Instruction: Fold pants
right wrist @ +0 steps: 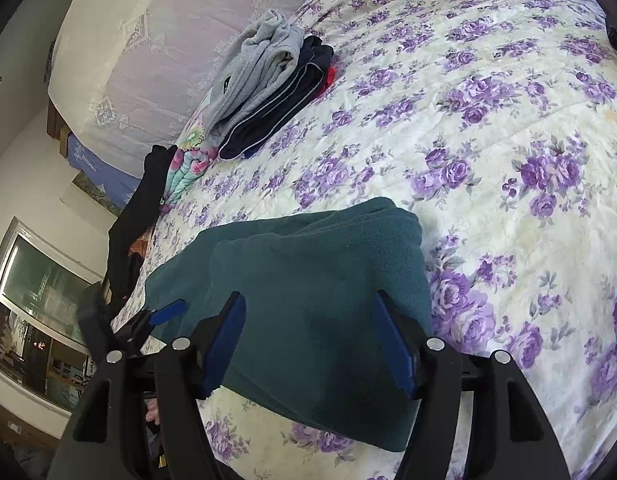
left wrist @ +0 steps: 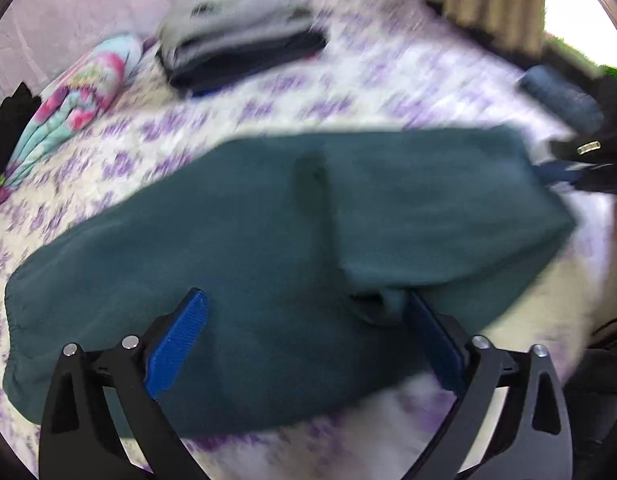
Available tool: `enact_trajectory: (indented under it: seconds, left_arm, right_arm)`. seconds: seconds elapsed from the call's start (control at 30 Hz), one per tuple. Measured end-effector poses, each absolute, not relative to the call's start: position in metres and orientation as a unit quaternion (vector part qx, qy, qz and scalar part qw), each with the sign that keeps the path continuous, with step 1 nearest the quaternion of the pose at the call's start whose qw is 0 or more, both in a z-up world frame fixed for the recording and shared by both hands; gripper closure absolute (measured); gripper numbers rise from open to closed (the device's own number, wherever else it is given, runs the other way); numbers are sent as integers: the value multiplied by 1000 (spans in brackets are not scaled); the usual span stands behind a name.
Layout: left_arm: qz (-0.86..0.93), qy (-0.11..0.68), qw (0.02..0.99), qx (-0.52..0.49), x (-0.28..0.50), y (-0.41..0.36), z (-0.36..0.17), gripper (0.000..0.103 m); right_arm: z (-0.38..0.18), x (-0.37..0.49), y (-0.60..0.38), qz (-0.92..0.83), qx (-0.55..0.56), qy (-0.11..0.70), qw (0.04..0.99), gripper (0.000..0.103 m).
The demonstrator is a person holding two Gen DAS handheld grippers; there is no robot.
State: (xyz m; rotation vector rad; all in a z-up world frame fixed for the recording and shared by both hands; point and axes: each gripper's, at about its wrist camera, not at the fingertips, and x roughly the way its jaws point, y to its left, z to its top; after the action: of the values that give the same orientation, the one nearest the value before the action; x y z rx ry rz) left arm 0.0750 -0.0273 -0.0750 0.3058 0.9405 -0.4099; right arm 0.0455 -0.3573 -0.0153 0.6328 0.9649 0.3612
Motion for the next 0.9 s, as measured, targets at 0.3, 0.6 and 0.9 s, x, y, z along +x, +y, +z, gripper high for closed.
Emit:
enact_trajectory:
  seconds: [0.3, 0.6, 0.9]
  left_arm:
    - [-106, 456, 879, 88, 72, 39, -58, 5]
    - [-115, 423, 899, 6, 50, 77, -35, 5]
    - [8, 416, 907, -59, 44, 177, -27, 5]
  right_arm:
    - [2, 40, -355, 165, 254, 442, 844, 35]
    - [10, 63, -289, 259, 221, 449, 826, 34]
    - [-1, 64, -193, 309, 45, 478, 821, 28]
